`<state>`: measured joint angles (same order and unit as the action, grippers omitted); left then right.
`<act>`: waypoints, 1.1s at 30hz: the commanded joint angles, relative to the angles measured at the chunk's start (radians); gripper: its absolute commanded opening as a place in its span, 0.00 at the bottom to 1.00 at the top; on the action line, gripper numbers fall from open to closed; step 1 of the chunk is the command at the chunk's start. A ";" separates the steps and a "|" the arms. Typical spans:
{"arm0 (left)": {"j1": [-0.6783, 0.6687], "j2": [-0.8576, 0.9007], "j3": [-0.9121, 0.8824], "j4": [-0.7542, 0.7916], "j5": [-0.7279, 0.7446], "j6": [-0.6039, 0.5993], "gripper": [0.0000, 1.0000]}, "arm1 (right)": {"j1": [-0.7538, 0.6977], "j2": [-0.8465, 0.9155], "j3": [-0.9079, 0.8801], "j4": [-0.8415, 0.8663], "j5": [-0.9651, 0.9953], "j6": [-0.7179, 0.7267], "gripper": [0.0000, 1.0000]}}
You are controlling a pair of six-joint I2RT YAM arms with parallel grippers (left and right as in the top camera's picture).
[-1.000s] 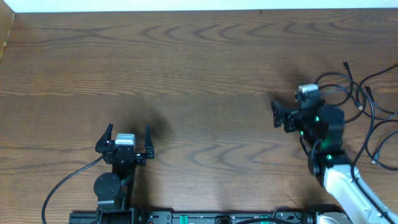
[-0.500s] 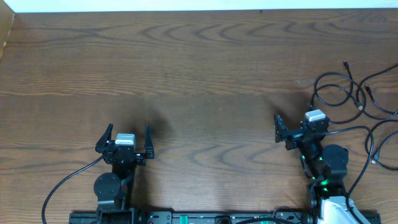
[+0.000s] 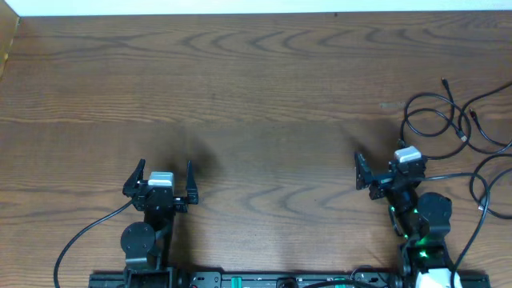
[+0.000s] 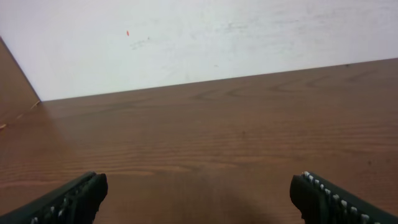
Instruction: Untangle cables
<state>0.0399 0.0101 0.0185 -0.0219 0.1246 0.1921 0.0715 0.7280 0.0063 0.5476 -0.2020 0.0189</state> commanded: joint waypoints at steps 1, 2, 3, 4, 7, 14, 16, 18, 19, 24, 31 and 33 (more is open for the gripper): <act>0.008 -0.006 -0.014 -0.039 0.013 0.013 0.98 | 0.000 -0.078 -0.001 -0.064 0.016 0.010 0.99; 0.008 -0.006 -0.014 -0.039 0.013 0.013 0.98 | 0.000 -0.098 -0.001 -0.086 0.016 0.010 0.99; 0.008 -0.006 -0.014 -0.039 0.013 0.013 0.98 | 0.000 -0.117 -0.001 -0.106 0.016 0.010 0.99; 0.008 -0.006 -0.014 -0.039 0.013 0.013 0.98 | 0.000 -0.136 -0.001 -0.126 0.016 0.010 0.99; 0.008 -0.006 -0.014 -0.039 0.013 0.013 0.98 | 0.000 -0.203 -0.001 -0.192 0.021 0.010 0.99; 0.008 -0.006 -0.014 -0.039 0.013 0.013 0.98 | 0.000 -0.335 -0.001 -0.333 0.039 0.010 0.99; 0.008 -0.006 -0.014 -0.039 0.013 0.013 0.98 | 0.000 -0.373 -0.001 -0.378 0.046 0.010 0.99; 0.008 -0.006 -0.014 -0.039 0.013 0.013 0.98 | 0.000 -0.403 -0.001 -0.416 0.059 0.010 0.99; 0.008 -0.006 -0.014 -0.039 0.013 0.013 0.98 | 0.000 -0.416 -0.001 -0.434 0.064 0.010 0.99; 0.008 -0.006 -0.014 -0.039 0.013 0.013 0.98 | 0.000 -0.473 -0.001 -0.531 0.092 0.010 0.99; 0.008 -0.006 -0.014 -0.039 0.013 0.013 0.98 | 0.000 -0.569 -0.001 -0.615 0.103 0.010 0.99; 0.008 -0.006 -0.014 -0.039 0.013 0.013 0.98 | 0.000 -0.593 -0.001 -0.616 0.102 0.011 1.00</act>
<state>0.0441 0.0101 0.0185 -0.0223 0.1246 0.1921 0.0715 0.1669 0.0063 -0.0631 -0.1139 0.0189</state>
